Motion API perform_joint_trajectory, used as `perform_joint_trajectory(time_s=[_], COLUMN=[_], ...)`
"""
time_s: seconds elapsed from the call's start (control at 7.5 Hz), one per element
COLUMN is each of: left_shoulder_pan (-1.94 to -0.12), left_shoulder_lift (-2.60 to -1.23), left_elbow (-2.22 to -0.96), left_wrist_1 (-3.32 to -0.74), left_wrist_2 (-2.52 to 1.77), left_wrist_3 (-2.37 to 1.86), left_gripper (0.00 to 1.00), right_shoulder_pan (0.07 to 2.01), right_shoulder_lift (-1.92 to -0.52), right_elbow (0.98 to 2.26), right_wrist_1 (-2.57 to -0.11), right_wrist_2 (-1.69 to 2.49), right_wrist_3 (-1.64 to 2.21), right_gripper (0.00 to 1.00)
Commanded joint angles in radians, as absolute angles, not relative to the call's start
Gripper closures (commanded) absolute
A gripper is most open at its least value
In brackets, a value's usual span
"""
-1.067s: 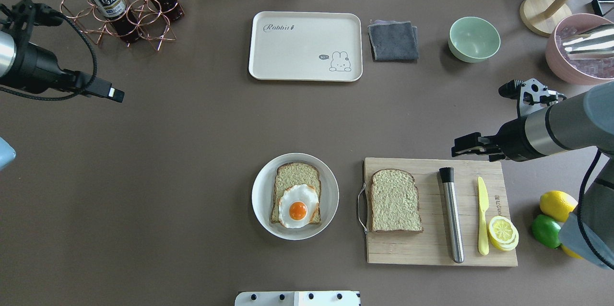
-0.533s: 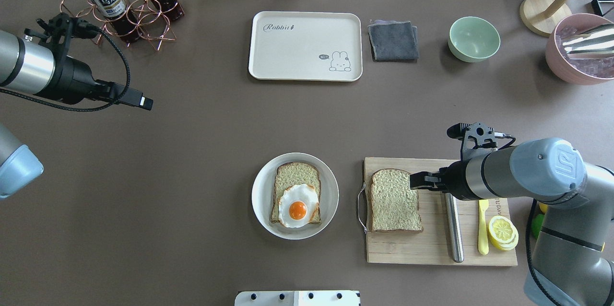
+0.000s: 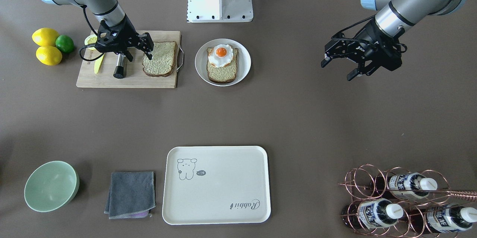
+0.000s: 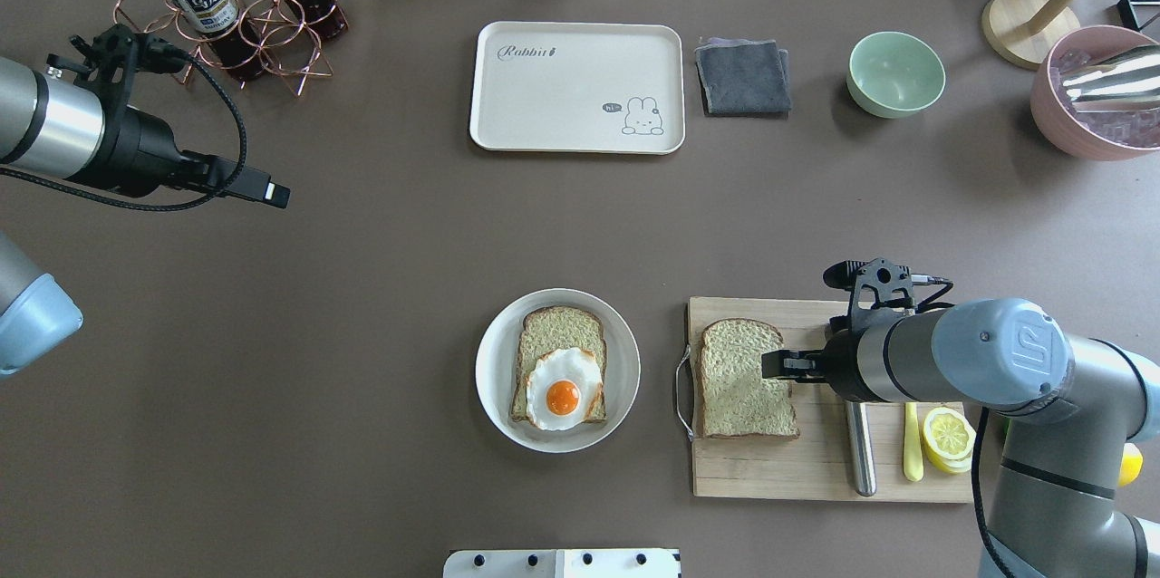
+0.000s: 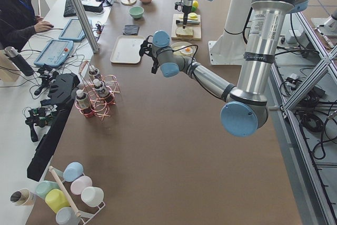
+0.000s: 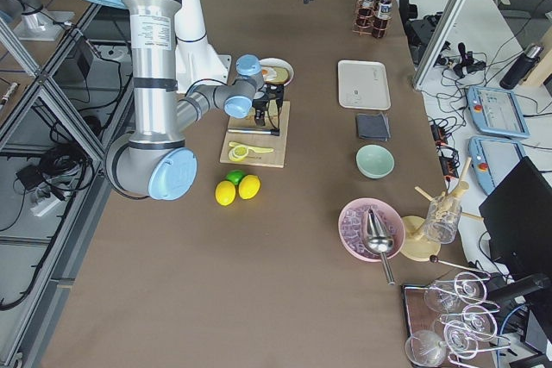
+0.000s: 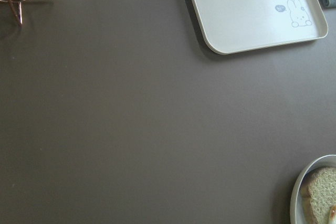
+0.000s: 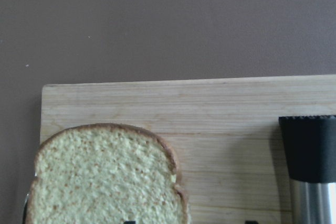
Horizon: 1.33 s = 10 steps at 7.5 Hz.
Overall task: Make sandwich and place on tray
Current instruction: 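Move the right gripper over the bread slice on the cutting board, then lower the right gripper and grasp the bread slice's edge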
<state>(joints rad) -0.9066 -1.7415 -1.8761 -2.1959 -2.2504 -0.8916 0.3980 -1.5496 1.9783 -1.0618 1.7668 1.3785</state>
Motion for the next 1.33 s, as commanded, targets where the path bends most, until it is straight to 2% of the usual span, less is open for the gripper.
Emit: perform_joint_trajectory(time_s=[0.0,0.4,0.53,0.8,0.93,1.2], left_shoulder_pan=[-0.907,-0.907,-0.907,-0.907,-0.907,-0.907], left_shoulder_lift=[-1.740,-1.741,-1.741,-1.740,-1.740,-1.741], left_elbow=[-1.876,-1.878,-1.879,-1.885,-1.885,-1.885], left_wrist_1=[-2.197,-2.197,-2.197,-2.197,-2.198,-2.198], left_wrist_2=[-2.250,-2.250,-2.250,-2.250,-2.250,-2.250], left_wrist_3=[-0.891,-0.891,-0.890,-0.891,-0.891,-0.891], left_gripper=[0.02,0.02,0.02,0.02,0.02,0.02], right_shoulder_pan=[0.385,0.376,0.374,0.365,0.361,0.364], right_shoulder_lift=[-1.545,-1.543,-1.542,-1.514,-1.514,-1.514], right_elbow=[1.976,1.976,1.976,1.973,1.973,1.977], right_wrist_1=[-1.061,-1.062,-1.062,-1.063,-1.065,-1.063], right_wrist_2=[1.759,1.759,1.758,1.746,1.730,1.730], right_wrist_3=[1.388,1.402,1.408,1.450,1.450,1.448], right_gripper=[0.28,0.35,0.46,0.84,1.00,1.00])
